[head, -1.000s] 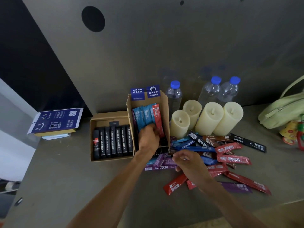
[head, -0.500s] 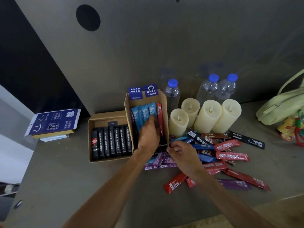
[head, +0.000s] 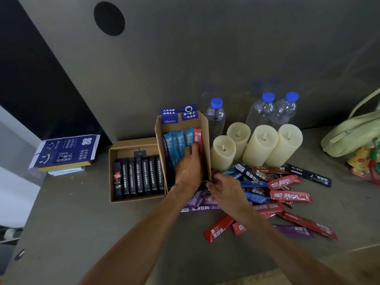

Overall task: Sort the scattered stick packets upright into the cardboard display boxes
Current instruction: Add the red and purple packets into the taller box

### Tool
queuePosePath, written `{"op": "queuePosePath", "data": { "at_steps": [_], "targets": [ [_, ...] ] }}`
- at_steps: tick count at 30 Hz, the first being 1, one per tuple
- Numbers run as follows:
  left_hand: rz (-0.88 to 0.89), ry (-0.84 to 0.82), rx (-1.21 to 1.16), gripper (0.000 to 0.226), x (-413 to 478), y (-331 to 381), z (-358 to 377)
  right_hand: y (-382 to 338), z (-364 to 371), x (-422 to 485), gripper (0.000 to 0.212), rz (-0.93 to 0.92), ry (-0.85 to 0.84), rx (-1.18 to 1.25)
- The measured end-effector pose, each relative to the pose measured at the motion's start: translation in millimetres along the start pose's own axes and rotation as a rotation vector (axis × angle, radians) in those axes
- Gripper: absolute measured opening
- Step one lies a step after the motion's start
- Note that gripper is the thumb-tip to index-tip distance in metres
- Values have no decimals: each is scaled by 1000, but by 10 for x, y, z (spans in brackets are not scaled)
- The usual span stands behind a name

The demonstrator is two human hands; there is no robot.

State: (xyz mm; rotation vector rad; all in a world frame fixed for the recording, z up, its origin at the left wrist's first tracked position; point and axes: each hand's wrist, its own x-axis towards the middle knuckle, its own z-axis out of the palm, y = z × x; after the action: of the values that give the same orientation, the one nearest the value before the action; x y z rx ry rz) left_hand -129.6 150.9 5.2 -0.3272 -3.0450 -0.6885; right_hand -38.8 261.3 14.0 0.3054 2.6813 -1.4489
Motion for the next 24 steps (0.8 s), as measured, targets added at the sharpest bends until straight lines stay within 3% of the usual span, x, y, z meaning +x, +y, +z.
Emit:
{"op": "queuePosePath", "data": {
  "at_steps": [7, 14, 19, 24],
  "targets": [
    [50, 40, 141, 51, 20, -13, -31, -20, -10, -17, 13, -9, -2, -11],
    [71, 56, -161, 40, -9, -139, -25, -41, -24, -31, 13, 18, -7, 4],
    [49, 240, -255, 25, -109, -125, -74, -62, -27, -40, 17, 28, -8, 27],
    [-66, 301, -176, 50, -82, -131, -57, -34, -7, -18, 27, 8, 9, -4]
  ]
}}
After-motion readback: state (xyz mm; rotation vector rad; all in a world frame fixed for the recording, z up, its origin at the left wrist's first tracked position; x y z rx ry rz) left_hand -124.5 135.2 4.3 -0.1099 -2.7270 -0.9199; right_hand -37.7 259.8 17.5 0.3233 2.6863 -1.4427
